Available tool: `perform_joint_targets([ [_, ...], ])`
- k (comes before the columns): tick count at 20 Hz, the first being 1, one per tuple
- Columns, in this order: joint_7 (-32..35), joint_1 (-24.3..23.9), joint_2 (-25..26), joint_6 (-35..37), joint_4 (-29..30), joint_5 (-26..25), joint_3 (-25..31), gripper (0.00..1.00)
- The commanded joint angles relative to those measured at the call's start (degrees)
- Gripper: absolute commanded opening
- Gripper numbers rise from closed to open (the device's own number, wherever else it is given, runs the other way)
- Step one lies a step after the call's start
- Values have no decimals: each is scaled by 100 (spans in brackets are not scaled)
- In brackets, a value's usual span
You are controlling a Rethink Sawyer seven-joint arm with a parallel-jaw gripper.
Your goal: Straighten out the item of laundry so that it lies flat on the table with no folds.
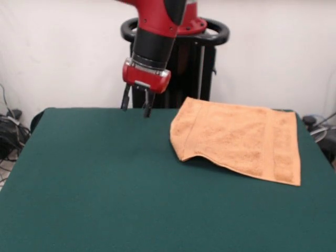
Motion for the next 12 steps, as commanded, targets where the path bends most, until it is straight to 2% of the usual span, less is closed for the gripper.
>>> perform_joint_targets([
  [1,1689,423,1007,-177,109,954,695,100],
  [6,2002,969,1447,-380,62,1844,908,100],
  [12,2188,1389,1212,-36,364,2756,1330,100],
])
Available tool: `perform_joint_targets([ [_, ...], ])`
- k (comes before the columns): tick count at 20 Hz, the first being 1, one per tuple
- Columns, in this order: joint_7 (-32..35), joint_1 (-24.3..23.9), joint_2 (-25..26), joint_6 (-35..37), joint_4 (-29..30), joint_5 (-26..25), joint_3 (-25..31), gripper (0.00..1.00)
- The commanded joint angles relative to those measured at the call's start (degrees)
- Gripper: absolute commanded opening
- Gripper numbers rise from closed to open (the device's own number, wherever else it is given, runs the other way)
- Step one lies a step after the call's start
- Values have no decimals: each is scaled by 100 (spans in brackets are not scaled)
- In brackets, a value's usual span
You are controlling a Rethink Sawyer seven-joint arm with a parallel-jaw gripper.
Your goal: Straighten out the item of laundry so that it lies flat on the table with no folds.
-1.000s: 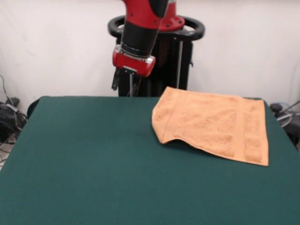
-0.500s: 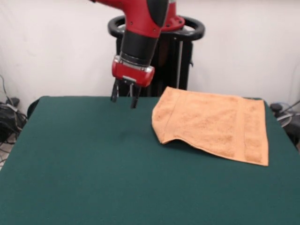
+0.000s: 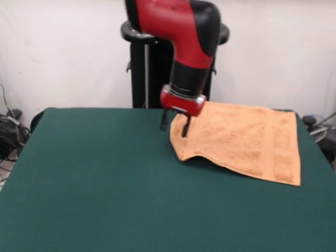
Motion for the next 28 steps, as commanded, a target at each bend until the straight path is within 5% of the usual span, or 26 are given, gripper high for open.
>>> perform_joint_targets([
  [1,2227,602,204,92,320,1339,1090,100],
  [5,2246,1026,294,119,222,1967,1038,100],
  [28,2629,1662,1581,-428,-951,3534,1844,100],
])
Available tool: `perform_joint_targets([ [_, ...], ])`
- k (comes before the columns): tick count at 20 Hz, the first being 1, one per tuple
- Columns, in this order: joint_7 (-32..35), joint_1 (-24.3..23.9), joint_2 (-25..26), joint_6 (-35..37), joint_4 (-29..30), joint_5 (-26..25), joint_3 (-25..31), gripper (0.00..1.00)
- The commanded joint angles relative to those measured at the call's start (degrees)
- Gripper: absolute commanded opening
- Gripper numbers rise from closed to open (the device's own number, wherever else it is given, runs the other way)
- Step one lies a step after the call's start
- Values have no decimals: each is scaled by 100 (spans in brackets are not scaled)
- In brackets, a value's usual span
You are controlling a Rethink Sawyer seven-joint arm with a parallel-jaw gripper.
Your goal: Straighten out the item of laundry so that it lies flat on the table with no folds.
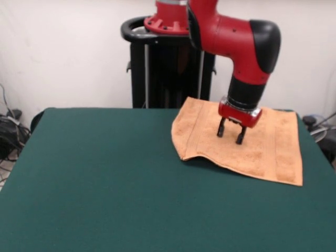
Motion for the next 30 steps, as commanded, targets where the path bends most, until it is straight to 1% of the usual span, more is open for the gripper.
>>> perform_joint_targets([
  [1,2061,342,1247,-450,-1294,1066,1266,100],
  [5,2180,145,1282,-613,-1283,994,1670,100],
  [8,2270,183,1271,-593,-1291,1101,1748,100],
  [12,2438,63,1223,-664,-1202,1044,1983,100],
  [15,2546,-368,1366,-920,-1134,586,2427,100],
  [17,2628,-328,1366,-980,-1137,615,2439,100],
  [19,2712,-137,1287,-919,-1138,861,2327,100],
  [21,2775,-59,1258,-892,-1137,979,2301,100],
  [24,2867,-54,1257,-883,-1147,988,2344,100],
  [27,2959,-225,1284,-915,-1120,841,2535,100],
  [30,3133,-253,1251,-922,-1095,879,2645,100],
])
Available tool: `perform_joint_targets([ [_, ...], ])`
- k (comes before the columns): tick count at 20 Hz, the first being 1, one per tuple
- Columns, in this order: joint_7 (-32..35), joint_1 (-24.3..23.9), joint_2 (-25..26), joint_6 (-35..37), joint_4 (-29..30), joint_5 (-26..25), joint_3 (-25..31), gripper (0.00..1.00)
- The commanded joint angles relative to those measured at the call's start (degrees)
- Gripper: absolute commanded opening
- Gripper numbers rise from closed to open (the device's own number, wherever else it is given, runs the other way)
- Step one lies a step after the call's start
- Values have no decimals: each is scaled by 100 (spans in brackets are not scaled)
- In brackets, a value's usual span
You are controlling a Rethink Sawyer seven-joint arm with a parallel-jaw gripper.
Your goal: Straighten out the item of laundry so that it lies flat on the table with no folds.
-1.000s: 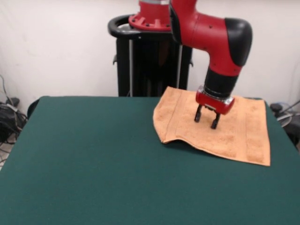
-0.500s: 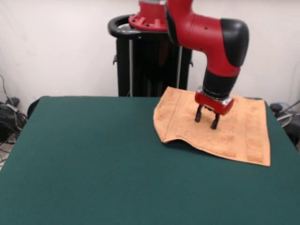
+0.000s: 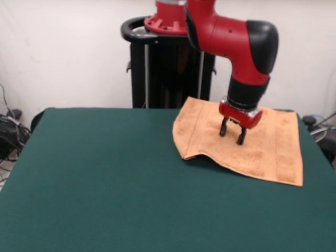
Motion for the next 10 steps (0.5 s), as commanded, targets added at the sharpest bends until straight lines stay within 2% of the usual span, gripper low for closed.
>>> perform_joint_targets([
  [1,2598,134,1284,-722,-1339,619,2273,100],
  [10,3016,370,1094,-628,-1216,1093,2209,100],
])
